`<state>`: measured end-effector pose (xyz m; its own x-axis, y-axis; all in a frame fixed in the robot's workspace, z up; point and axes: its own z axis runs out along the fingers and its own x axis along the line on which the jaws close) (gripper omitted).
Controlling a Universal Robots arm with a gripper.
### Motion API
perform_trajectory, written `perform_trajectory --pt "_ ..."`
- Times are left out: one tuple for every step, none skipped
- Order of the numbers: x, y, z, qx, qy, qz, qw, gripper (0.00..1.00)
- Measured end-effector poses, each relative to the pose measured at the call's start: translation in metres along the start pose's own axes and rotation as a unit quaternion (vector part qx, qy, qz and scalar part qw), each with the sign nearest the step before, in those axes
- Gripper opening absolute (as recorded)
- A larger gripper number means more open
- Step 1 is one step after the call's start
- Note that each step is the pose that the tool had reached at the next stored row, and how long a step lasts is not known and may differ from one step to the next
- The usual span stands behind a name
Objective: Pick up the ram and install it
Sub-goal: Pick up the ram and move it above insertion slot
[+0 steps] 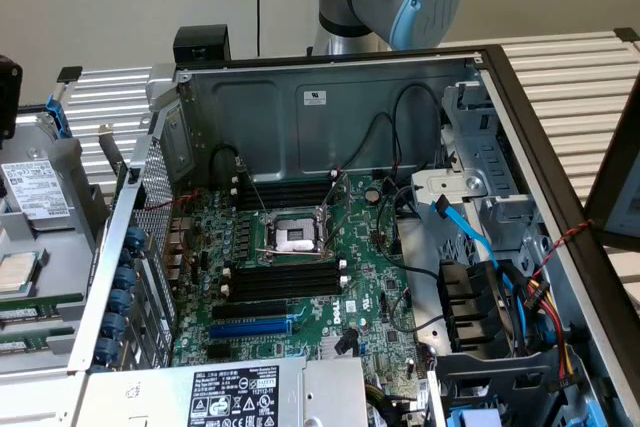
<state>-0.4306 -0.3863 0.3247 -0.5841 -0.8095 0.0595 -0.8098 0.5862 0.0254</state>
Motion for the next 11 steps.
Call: perform_trajectory --pt "-0.0001 0.0000 0.0012 0.0006 0.0002 -0.009 1.0000 0.28" --pt "-0.0001 -0.0001 0.0020 0.0011 0.0005 -0.017 0.9998 0.35" --pt "-0.0001 0.0001 0.0025 0.0018 0.0012 -0.022 0.9998 0.35" --pt "0.0002 0.0006 0.0033 0.0025 0.0022 -0.026 0.9997 0.35" --pt "0.0002 0.0005 0.0040 0.0034 0.0029 -0.031 0.9995 0.35" --pt "0.0001 0.0004 0.0044 0.0041 0.0035 -0.040 0.9992 0.35" --pt "0.0001 0.0004 0.0050 0.0049 0.0040 -0.048 0.9988 0.35" --pt "0.0001 0.0004 0.0058 0.0055 0.0043 -0.057 0.9983 0.35" --pt "0.0000 0.0004 0.0068 0.0061 0.0045 -0.066 0.9978 0.35" --pt "-0.0001 0.0004 0.0078 0.0066 0.0047 -0.075 0.9971 0.35" --pt "-0.0001 0.0003 0.0089 0.0072 0.0049 -0.085 0.9964 0.35"
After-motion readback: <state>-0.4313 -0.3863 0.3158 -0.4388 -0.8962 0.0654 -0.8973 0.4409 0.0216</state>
